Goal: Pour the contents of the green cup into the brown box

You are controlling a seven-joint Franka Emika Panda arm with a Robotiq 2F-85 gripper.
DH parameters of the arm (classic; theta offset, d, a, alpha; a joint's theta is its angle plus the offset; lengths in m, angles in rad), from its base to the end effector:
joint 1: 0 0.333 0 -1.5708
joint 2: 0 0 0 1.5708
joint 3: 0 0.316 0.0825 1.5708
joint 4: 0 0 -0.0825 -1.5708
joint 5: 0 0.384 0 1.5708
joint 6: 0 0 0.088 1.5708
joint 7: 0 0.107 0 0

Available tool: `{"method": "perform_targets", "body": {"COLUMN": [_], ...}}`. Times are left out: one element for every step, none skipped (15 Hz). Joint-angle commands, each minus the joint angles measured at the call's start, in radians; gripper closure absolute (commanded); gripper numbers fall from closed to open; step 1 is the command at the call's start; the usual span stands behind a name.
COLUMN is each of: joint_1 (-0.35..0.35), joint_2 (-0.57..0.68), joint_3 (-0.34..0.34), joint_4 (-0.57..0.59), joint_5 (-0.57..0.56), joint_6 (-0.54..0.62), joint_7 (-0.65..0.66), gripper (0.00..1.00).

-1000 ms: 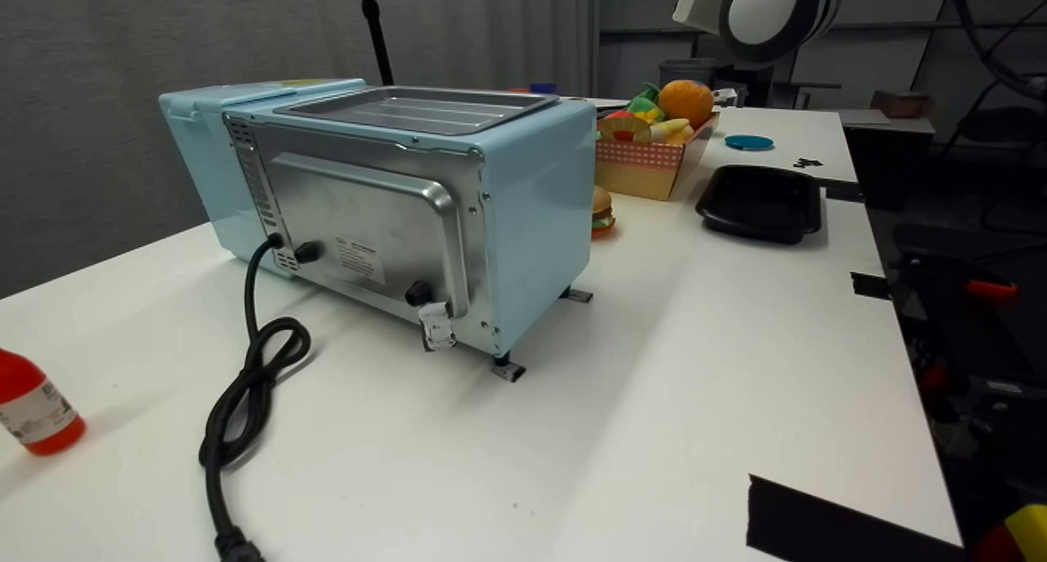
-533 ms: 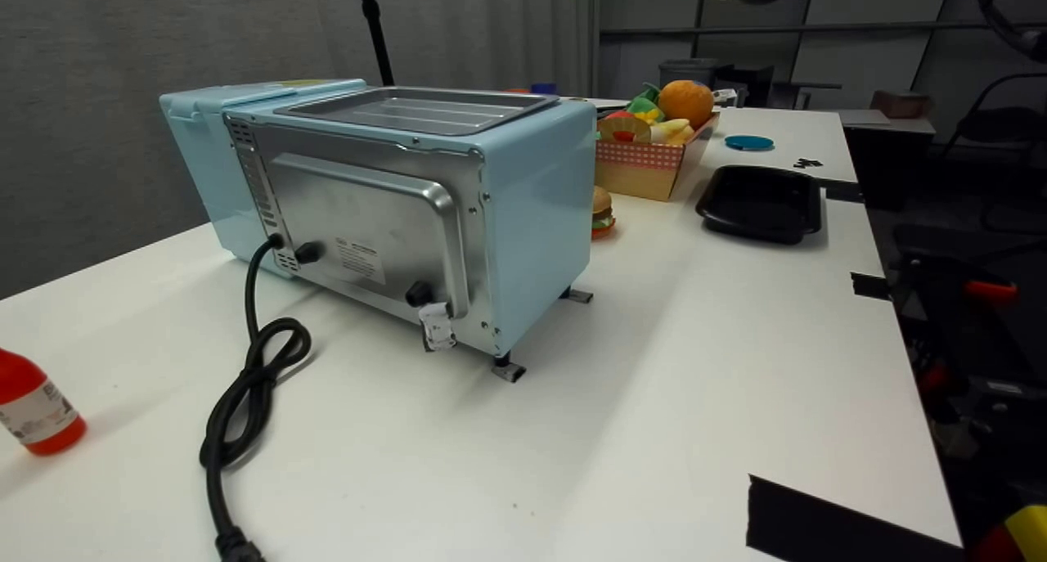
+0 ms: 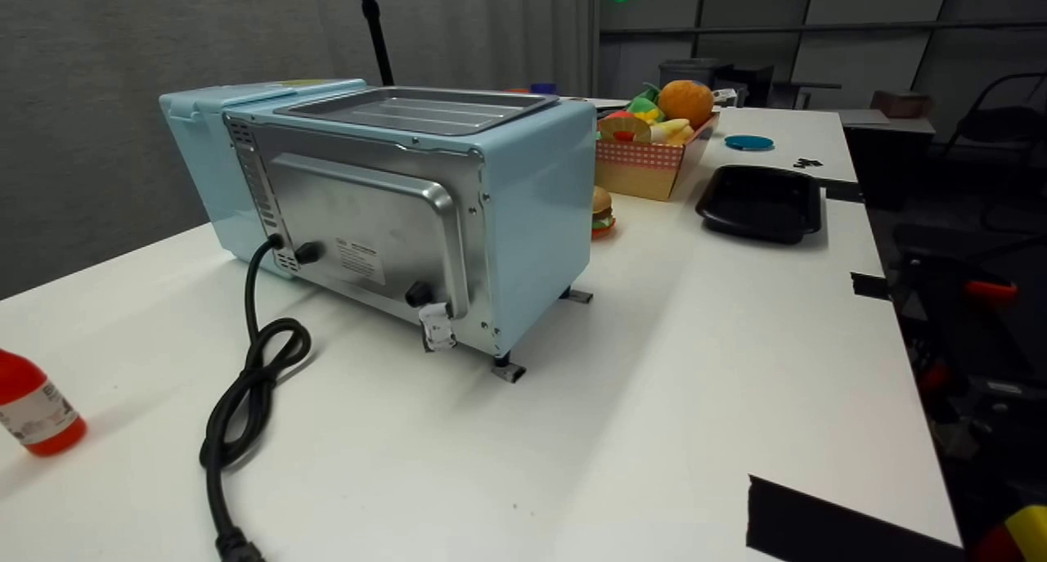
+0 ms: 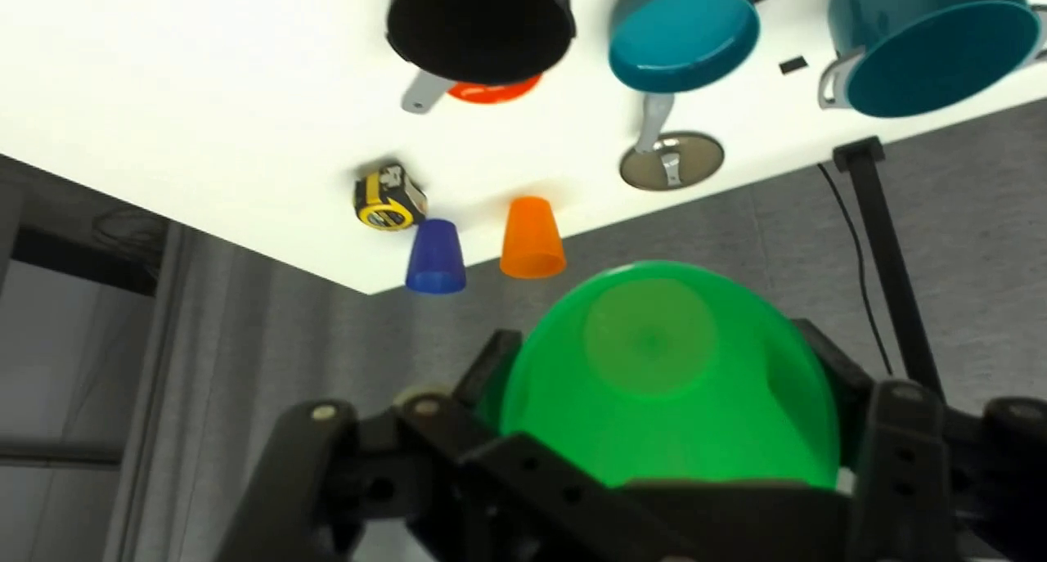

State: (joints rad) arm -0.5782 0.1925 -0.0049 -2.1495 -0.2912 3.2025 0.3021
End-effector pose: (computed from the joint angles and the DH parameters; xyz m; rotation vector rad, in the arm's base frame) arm 0.5242 -0.3132 0.4130 2.5587 -0.7719 1.1790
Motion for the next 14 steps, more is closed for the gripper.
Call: {"method": "perform_targets", "body": {"joint_1": [0.077, -0.013, -0.006, -0.009, -0.009, -0.011, 0.086, 0.094, 0.114, 0.129, 0.141, 0.15, 0.159, 0.163], "joint_2": [-0.038, -0.034, -0.031, -0.027, -0.024, -0.025, -0.024, -0.026, -0.026, -0.028, -0.03, -0.032, -0.034, -0.033], "joint_3": [-0.102, -0.04, -0.059, -0.065, -0.077, -0.087, -0.192, -0.213, -0.246, -0.273, -0.296, -0.315, -0.331, -0.34], "joint_4": [0.017, 0.03, 0.034, 0.04, 0.044, 0.043, 0.041, 0.036, 0.033, 0.025, 0.018, 0.006, -0.005, -0.019], "joint_5": [0.117, 0.022, 0.032, 0.026, 0.017, 0.011, 0.052, 0.045, 0.034, 0.022, 0.013, -0.001, -0.011, -0.014], "joint_6": [-0.195, -0.245, -0.295, -0.341, -0.382, -0.417, -0.443, -0.473, -0.494, -0.515, -0.531, -0.541, -0.548, -0.554], "joint_7": [-0.119, -0.05, -0.077, -0.079, -0.079, -0.082, -0.119, -0.125, -0.133, -0.141, -0.148, -0.157, -0.166, -0.186], "gripper": [0.44, 0.44, 0.44, 0.44, 0.44, 0.44, 0.44, 0.44, 0.44, 0.44, 0.44, 0.44, 0.44, 0.44]}}
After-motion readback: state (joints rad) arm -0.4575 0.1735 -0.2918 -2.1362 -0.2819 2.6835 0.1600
